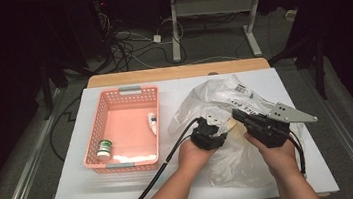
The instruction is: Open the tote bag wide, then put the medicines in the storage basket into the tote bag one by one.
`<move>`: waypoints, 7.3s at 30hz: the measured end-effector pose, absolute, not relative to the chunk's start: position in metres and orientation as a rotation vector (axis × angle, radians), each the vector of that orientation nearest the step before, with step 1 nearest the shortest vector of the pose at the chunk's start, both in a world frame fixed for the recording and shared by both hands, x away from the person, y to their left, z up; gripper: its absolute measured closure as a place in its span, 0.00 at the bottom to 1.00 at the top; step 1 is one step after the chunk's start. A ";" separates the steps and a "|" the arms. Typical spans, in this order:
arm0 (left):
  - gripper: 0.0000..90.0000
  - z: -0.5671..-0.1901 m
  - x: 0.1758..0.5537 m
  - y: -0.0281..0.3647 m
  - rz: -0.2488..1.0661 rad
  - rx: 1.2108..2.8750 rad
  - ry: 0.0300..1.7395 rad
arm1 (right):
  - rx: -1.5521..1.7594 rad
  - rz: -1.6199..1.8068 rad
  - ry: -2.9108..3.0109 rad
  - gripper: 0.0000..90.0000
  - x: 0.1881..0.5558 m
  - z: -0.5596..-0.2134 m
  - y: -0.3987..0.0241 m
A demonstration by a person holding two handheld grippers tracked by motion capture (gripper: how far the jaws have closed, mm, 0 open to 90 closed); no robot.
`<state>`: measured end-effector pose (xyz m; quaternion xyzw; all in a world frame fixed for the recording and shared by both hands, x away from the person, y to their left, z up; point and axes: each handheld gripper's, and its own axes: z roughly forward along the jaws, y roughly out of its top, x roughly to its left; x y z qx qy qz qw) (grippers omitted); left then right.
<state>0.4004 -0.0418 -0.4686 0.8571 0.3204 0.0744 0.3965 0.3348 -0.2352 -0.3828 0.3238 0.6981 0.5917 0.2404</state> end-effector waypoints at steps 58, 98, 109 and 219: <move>0.00 -0.409 0.291 0.114 0.261 1.980 0.755 | 0.892 1.593 1.906 1.00 0.333 -0.382 -0.238; 0.02 -0.413 0.308 0.247 0.442 1.898 1.084 | 0.909 1.594 1.901 1.00 0.332 -0.383 -0.240; 0.09 -0.413 0.309 0.270 0.470 1.850 1.133 | 0.901 1.589 1.905 1.00 0.333 -0.383 -0.240; 0.32 -0.426 0.425 0.173 0.019 2.435 1.469 | 0.900 1.595 1.913 1.00 0.332 -0.384 -0.239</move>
